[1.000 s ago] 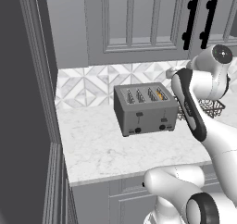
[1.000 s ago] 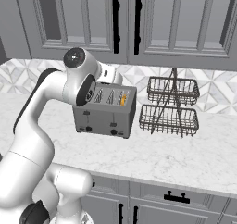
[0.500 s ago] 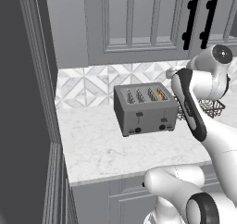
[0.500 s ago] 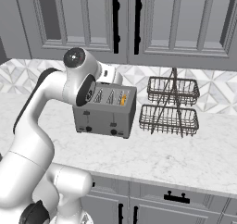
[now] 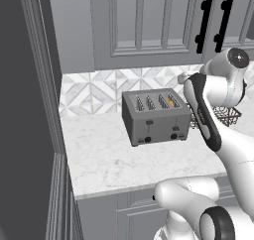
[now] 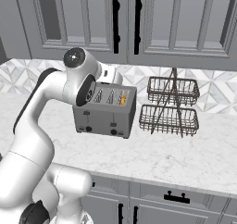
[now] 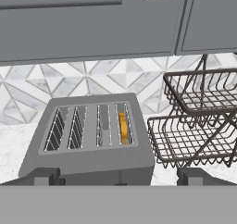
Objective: Start the toaster. Once the lever pops up, take the bread to the plate on the dining counter.
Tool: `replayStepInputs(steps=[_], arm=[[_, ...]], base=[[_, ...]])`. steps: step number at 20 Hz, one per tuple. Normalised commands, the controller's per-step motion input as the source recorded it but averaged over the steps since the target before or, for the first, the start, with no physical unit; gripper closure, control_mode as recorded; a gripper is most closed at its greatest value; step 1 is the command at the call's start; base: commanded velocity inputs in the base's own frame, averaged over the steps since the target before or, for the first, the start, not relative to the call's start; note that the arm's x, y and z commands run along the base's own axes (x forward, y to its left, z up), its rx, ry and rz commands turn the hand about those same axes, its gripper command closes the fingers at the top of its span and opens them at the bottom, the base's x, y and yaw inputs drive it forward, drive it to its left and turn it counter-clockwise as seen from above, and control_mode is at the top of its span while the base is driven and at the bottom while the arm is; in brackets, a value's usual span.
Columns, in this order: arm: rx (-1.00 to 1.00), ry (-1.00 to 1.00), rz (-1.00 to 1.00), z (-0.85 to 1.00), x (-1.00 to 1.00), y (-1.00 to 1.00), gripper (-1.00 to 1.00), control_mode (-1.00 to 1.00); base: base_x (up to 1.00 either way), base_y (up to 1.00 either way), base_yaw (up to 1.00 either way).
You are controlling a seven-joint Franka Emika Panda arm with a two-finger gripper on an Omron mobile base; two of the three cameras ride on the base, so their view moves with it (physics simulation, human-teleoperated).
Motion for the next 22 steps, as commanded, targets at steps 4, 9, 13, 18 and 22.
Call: replayStepInputs(steps=[4,9,13,18,22], arm=[[0.0,0.0,0.0,0.0,0.0,0.0,-1.0,-1.0],[0.0,0.0,0.0,0.0,0.0,0.0,-1.0,-1.0],[0.0,0.0,0.0,0.0,0.0,0.0,-1.0,-1.0],[0.0,0.0,0.0,0.0,0.0,0.0,-1.0,-1.0],[0.0,0.0,0.0,0.0,0.0,0.0,-1.0,-1.0]], base=[[0.0,0.0,0.0],[0.0,0.0,0.0],[0.0,0.0,0.0],[0.0,0.0,0.0],[0.0,0.0,0.0]])
